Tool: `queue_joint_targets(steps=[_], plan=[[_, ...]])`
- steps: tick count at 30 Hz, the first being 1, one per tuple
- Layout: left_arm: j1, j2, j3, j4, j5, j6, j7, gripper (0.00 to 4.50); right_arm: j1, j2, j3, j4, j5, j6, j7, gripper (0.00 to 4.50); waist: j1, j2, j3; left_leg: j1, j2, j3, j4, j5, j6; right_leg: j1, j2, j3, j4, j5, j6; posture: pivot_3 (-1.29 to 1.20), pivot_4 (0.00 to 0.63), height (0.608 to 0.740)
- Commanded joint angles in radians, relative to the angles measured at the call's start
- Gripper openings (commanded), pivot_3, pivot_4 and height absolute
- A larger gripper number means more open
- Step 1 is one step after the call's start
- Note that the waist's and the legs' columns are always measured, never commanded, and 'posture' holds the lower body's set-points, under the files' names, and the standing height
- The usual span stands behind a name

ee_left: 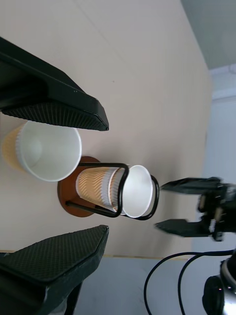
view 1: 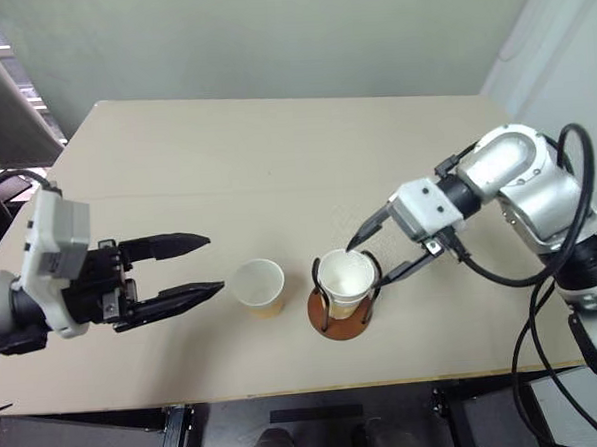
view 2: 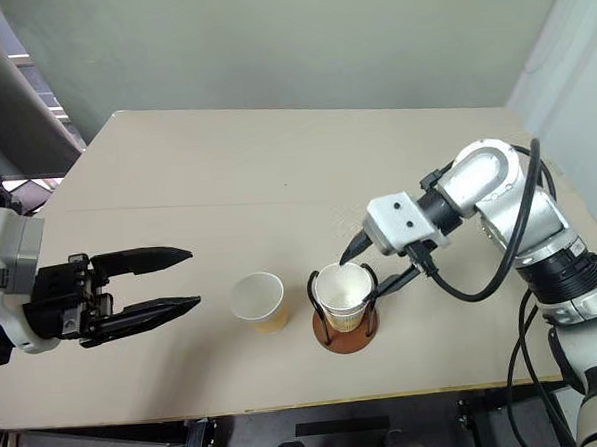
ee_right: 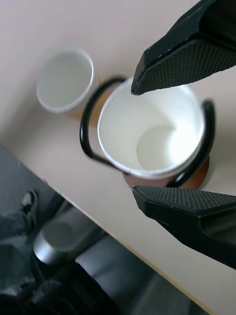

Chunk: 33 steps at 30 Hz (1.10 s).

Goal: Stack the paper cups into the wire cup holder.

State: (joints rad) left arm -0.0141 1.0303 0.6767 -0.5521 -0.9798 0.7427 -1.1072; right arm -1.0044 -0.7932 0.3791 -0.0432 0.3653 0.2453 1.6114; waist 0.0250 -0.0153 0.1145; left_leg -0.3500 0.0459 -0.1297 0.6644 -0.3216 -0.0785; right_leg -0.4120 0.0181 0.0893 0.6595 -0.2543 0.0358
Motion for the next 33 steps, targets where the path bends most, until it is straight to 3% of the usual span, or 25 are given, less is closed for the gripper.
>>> queue_joint_targets(steps=[1, 7, 13, 23, 33], plan=[[0.021, -0.003, 0.032, -0.022, 0.006, -0.031, -0.011, 3.27, -0.046, -0.033, -0.165, 0.028, 0.131, 0.103, 0.0, 2.89, 0.002, 0.0, 0.0, 0.0, 0.0, 0.0, 0.0, 0.0, 0.0, 0.0, 0.0, 0.0, 0.0, 0.0, 0.0, 0.0, 0.15, 0.74], [0.055, -0.029, -0.065, -0.019, 0.067, -0.09, -0.02, 3.27, -0.003, -0.057, -0.393, 0.038, 0.328, 0.307, -0.069, 2.89, 0.008, 0.0, 0.0, 0.0, -0.001, 0.0, -0.001, 0.0, -0.001, 0.001, 0.0, 0.0, -0.001, -0.001, -0.002, 0.0, 0.15, 0.74], [0.009, -0.019, -0.267, 0.031, 0.225, -0.185, -0.033, 3.27, 0.1, -0.081, -0.566, -0.05, 0.487, 0.485, -0.203, 2.89, 0.01, 0.0, 0.0, 0.003, -0.001, 0.0, -0.001, 0.001, -0.002, 0.002, 0.001, 0.0, 0.0, -0.001, -0.002, 0.0, 0.15, 0.74], [-0.139, -0.02, -0.531, 0.139, 0.437, -0.295, -0.054, 3.27, 0.418, -0.21, -0.81, -0.184, 0.535, 0.533, -0.322, 2.89, 0.012, 0.0, 0.0, 0.002, -0.001, 0.0, 0.0, 0.0, -0.002, 0.002, 0.0, -0.001, 0.001, -0.002, -0.002, 0.0, 0.15, 0.74], [-0.275, -0.043, -0.714, 0.277, 0.605, -0.404, -0.103, 3.27, 0.482, -0.222, -0.905, -0.327, 0.674, 0.558, -0.433, 2.89, 0.003, 0.0, 0.0, 0.002, -0.001, 0.0, 0.0, -0.001, -0.001, 0.001, 0.002, 0.0, 0.001, -0.002, -0.002, 0.0, 0.15, 0.74]])
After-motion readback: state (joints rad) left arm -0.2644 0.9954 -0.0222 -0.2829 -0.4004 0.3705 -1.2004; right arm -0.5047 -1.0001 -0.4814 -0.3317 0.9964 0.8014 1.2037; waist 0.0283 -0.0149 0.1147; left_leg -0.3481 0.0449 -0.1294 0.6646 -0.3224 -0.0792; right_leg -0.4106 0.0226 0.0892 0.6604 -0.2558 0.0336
